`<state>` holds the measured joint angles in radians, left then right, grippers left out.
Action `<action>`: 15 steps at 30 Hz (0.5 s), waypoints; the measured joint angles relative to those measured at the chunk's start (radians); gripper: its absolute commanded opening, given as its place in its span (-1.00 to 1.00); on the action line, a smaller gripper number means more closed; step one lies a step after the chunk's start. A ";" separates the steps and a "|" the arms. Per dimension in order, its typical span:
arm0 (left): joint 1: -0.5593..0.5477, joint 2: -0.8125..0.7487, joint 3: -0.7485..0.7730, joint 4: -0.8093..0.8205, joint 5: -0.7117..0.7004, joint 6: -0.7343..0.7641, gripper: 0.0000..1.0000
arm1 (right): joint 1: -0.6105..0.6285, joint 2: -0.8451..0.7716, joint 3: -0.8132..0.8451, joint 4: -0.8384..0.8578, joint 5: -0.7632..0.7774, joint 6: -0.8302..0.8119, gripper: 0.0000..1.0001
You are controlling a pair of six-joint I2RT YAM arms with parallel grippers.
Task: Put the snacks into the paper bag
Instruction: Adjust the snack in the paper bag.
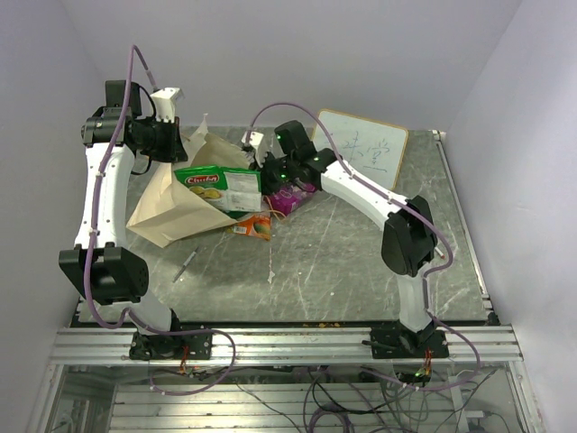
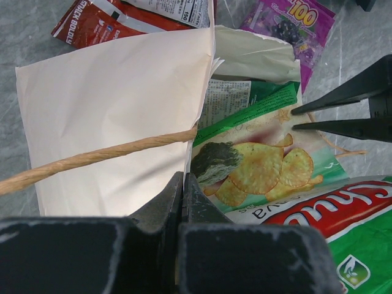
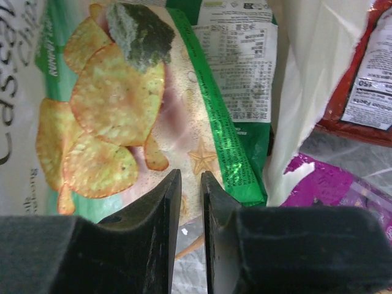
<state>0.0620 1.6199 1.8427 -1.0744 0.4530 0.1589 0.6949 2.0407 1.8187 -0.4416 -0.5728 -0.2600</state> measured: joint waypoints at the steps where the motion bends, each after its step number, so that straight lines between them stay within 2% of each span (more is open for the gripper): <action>1: 0.000 0.000 0.000 0.000 0.000 -0.001 -0.86 | 0.000 0.006 0.008 -0.005 0.009 -0.001 -0.60; 15: 0.000 0.000 0.000 0.001 0.002 -0.002 -0.86 | -0.072 -0.067 0.016 -0.086 0.090 -0.060 -0.50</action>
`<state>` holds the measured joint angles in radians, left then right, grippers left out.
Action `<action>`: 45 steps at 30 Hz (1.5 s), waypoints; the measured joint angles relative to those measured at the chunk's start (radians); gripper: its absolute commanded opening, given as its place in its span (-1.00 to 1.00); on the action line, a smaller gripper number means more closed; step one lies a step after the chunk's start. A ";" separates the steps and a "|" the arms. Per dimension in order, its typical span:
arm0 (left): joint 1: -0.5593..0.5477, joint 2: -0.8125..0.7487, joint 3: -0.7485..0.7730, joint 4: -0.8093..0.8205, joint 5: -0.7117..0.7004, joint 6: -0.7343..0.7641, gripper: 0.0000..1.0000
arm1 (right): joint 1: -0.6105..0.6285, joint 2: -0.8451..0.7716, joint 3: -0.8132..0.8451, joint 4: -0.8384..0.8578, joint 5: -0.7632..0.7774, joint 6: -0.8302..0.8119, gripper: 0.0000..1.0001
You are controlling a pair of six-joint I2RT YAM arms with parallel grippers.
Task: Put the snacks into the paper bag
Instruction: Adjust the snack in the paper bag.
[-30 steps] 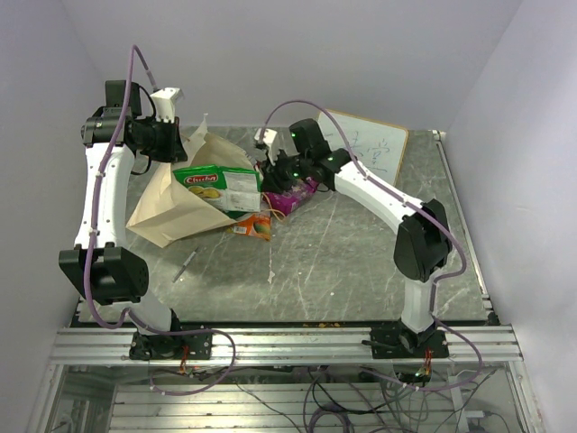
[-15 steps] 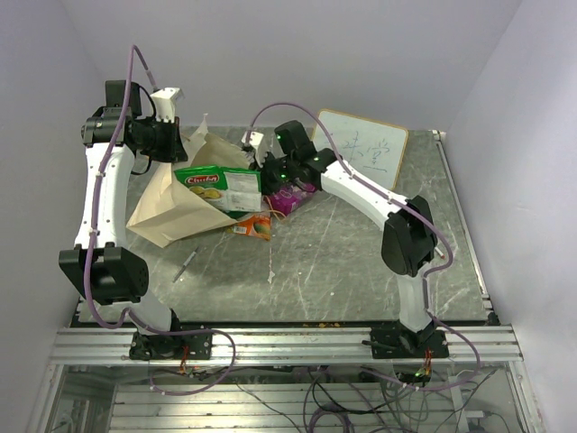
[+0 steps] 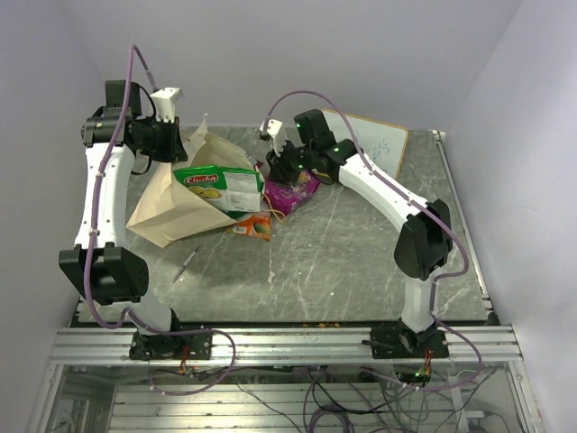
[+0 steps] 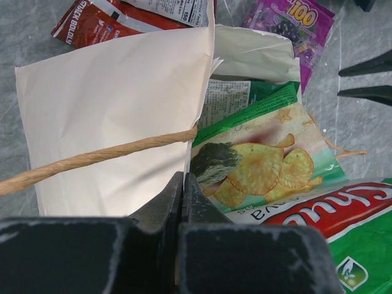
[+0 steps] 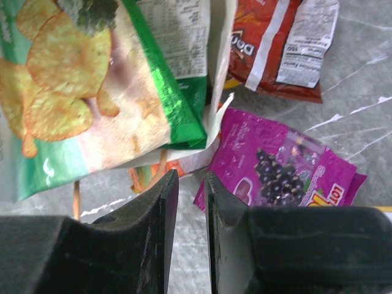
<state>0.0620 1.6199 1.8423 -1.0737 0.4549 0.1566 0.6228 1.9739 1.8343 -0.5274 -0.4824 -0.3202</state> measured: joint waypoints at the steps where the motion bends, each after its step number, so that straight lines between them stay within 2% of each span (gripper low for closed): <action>1: 0.000 0.000 0.000 0.000 0.000 0.000 -0.86 | 0.001 -0.011 -0.010 -0.006 -0.002 -0.006 -0.50; 12: 0.000 0.000 0.000 0.000 0.000 0.000 -0.86 | 0.029 -0.027 -0.049 -0.048 -0.066 -0.020 -0.49; 22: 0.000 0.000 0.000 0.000 0.000 -0.001 -0.86 | 0.069 0.034 -0.036 -0.069 -0.087 -0.010 -0.51; 45: 0.000 -0.002 -0.017 0.014 0.000 -0.006 -0.86 | 0.090 0.262 0.272 -0.039 -0.108 0.124 -0.52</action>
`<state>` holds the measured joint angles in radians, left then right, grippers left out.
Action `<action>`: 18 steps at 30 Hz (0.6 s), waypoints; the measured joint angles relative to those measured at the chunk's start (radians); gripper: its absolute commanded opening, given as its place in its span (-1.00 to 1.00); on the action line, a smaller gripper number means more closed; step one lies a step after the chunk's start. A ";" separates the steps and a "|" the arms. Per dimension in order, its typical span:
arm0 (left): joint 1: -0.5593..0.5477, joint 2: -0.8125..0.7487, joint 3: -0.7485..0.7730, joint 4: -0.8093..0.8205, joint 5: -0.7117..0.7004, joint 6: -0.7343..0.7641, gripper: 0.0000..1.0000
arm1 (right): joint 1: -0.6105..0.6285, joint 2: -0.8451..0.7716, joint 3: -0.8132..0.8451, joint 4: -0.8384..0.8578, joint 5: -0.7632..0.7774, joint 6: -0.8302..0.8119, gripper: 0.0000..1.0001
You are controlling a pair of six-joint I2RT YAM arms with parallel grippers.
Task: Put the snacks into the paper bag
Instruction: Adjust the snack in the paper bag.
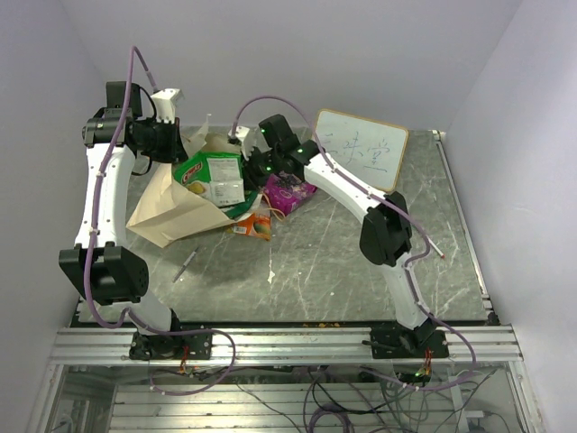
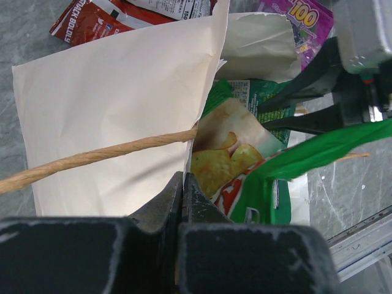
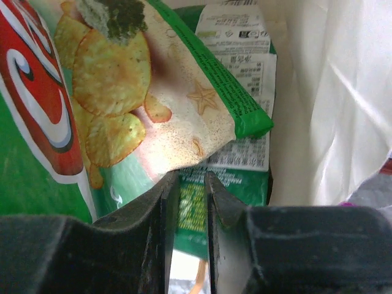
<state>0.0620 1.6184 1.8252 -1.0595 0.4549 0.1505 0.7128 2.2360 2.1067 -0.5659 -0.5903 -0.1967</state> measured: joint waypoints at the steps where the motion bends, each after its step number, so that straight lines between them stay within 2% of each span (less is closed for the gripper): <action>1: 0.000 0.000 0.000 0.000 0.000 -0.001 -0.86 | 0.002 0.017 0.020 0.000 0.004 0.004 -0.50; 6: 0.000 -0.003 0.000 0.000 0.000 -0.002 -0.86 | 0.007 0.078 0.114 -0.001 0.044 0.006 -0.35; 10: 0.000 -0.016 -0.005 0.000 -0.002 -0.002 -0.86 | 0.001 0.069 0.126 -0.001 0.078 -0.010 -0.20; 18: 0.000 -0.020 -0.005 0.000 -0.005 -0.002 -0.86 | -0.058 -0.068 0.111 -0.037 0.089 -0.097 0.07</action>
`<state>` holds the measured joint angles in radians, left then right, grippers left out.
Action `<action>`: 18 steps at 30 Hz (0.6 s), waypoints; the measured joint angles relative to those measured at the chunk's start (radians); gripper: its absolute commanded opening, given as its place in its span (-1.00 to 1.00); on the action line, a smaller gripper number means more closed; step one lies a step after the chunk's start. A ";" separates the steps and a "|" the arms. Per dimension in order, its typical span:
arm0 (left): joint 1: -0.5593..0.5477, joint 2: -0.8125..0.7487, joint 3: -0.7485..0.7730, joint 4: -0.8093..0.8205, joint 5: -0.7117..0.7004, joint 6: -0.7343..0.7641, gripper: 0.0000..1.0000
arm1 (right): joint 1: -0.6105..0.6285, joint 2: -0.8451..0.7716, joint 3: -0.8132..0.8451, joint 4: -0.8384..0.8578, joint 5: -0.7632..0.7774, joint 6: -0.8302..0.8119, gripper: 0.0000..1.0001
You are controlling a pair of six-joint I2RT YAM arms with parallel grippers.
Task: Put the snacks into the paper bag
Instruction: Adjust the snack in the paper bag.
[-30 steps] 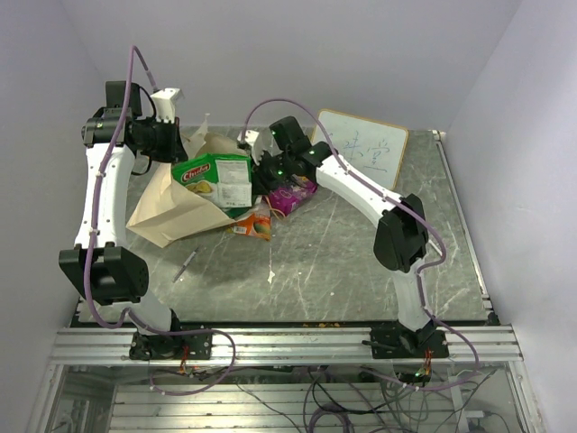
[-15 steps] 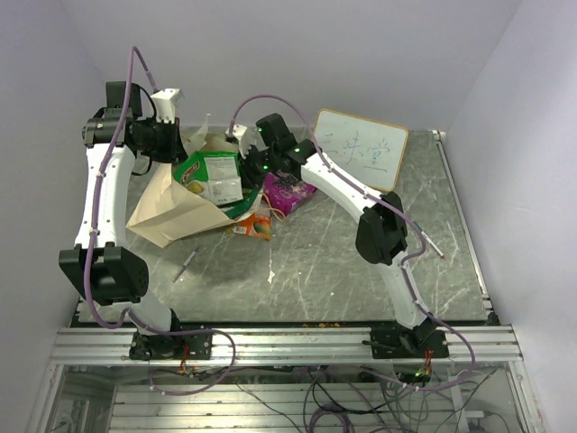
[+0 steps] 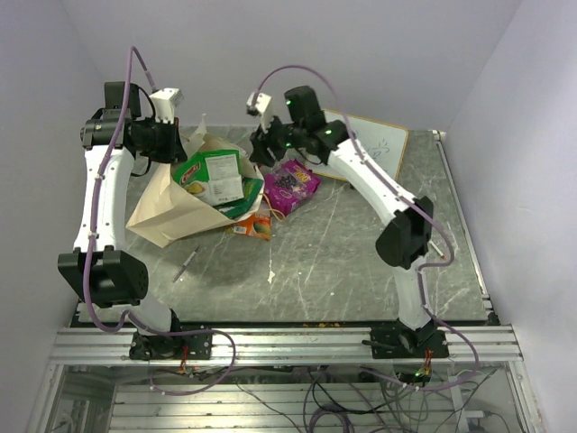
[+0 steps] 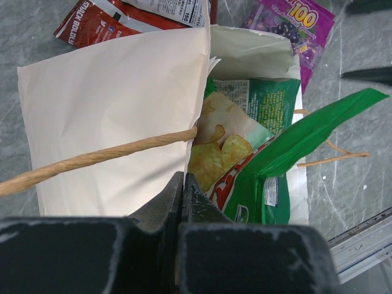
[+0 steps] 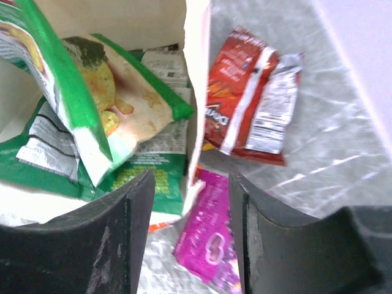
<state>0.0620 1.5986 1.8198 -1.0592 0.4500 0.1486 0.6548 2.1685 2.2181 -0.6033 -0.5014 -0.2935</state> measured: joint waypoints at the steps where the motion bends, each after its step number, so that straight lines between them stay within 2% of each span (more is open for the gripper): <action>1: 0.000 -0.001 0.000 0.000 0.000 0.000 -0.86 | -0.010 -0.030 -0.002 -0.010 -0.002 -0.019 0.11; 6: 0.000 -0.003 0.000 0.000 0.000 0.000 -0.86 | -0.038 -0.146 -0.003 -0.039 -0.011 -0.094 0.44; 10: 0.000 -0.003 -0.002 0.000 0.000 0.000 -0.86 | -0.028 -0.192 0.000 -0.053 -0.064 -0.130 0.57; 18: 0.000 -0.005 -0.010 0.001 0.000 0.000 -0.86 | 0.002 -0.066 0.163 -0.076 -0.141 -0.117 0.70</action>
<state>0.0620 1.5932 1.8095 -1.0580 0.4500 0.1486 0.6567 2.1021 2.3810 -0.6792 -0.6422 -0.4103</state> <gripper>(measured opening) 0.075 0.839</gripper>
